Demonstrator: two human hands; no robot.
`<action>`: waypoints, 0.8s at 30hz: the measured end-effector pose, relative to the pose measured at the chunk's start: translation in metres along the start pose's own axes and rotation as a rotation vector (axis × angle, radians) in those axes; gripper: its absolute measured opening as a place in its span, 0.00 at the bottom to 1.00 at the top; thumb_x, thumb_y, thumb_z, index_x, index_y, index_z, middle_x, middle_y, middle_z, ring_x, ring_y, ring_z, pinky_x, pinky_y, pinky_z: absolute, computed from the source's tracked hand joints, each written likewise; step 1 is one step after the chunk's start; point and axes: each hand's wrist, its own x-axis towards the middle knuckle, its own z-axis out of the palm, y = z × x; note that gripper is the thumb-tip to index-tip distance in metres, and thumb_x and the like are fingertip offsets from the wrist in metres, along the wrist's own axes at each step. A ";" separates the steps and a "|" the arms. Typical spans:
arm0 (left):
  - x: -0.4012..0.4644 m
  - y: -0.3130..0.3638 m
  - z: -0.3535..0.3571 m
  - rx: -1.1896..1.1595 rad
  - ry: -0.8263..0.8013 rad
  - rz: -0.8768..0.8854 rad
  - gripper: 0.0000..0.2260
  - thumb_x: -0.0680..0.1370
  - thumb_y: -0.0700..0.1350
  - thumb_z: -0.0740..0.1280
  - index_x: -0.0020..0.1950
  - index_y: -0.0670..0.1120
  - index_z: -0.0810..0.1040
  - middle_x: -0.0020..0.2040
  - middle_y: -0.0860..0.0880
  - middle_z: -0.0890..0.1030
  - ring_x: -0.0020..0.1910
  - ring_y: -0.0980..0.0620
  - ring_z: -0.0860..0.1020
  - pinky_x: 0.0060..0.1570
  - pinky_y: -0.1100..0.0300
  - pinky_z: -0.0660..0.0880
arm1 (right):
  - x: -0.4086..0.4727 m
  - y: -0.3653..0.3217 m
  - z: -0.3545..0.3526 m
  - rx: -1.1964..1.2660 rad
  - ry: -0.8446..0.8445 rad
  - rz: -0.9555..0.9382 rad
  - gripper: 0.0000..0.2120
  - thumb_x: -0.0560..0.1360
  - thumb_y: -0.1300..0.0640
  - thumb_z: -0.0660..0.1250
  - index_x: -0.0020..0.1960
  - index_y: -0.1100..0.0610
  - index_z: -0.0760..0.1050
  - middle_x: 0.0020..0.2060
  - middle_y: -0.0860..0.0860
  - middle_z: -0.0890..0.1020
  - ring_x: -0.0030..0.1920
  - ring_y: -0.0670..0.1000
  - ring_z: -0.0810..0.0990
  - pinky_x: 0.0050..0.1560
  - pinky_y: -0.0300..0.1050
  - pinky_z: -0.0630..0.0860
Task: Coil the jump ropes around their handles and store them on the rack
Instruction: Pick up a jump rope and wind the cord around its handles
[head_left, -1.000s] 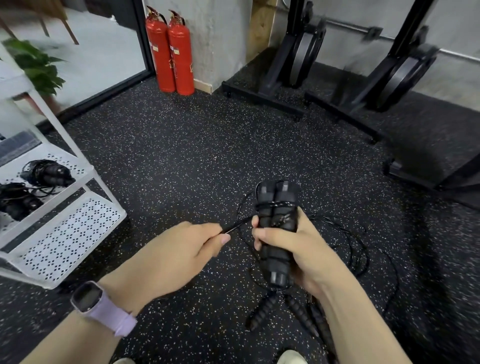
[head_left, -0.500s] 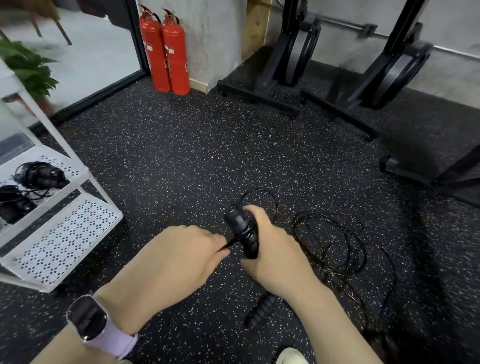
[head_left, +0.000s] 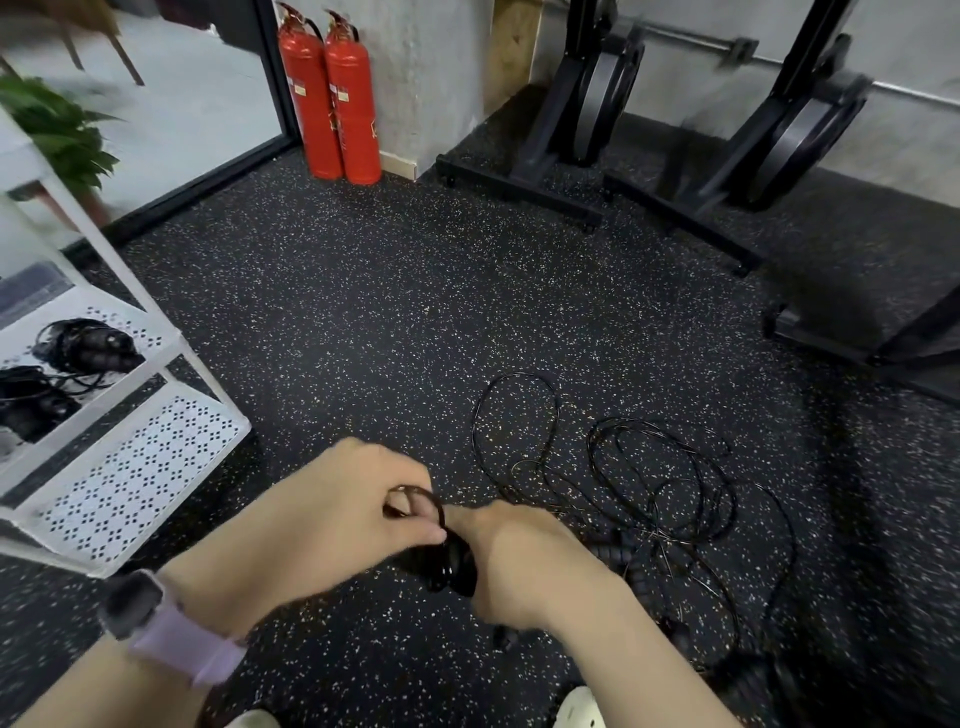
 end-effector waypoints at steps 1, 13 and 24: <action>0.002 -0.005 -0.003 -0.077 0.024 -0.014 0.10 0.71 0.63 0.75 0.42 0.59 0.81 0.34 0.60 0.82 0.29 0.61 0.75 0.32 0.65 0.74 | -0.003 -0.001 0.001 0.052 -0.010 -0.032 0.30 0.74 0.63 0.69 0.70 0.40 0.68 0.48 0.49 0.81 0.46 0.55 0.81 0.41 0.46 0.74; 0.014 -0.012 -0.010 -0.662 -0.247 -0.091 0.21 0.79 0.66 0.64 0.40 0.49 0.77 0.36 0.46 0.73 0.38 0.50 0.71 0.40 0.64 0.73 | -0.032 -0.003 -0.018 0.756 -0.078 -0.257 0.20 0.69 0.65 0.73 0.50 0.41 0.76 0.31 0.38 0.77 0.29 0.42 0.72 0.32 0.39 0.71; 0.018 0.002 0.005 -0.420 -0.084 -0.194 0.24 0.84 0.60 0.54 0.39 0.46 0.75 0.23 0.55 0.68 0.22 0.58 0.62 0.24 0.65 0.60 | -0.035 0.031 -0.027 1.193 0.358 -0.112 0.18 0.66 0.55 0.77 0.56 0.51 0.82 0.48 0.46 0.87 0.46 0.45 0.83 0.52 0.47 0.76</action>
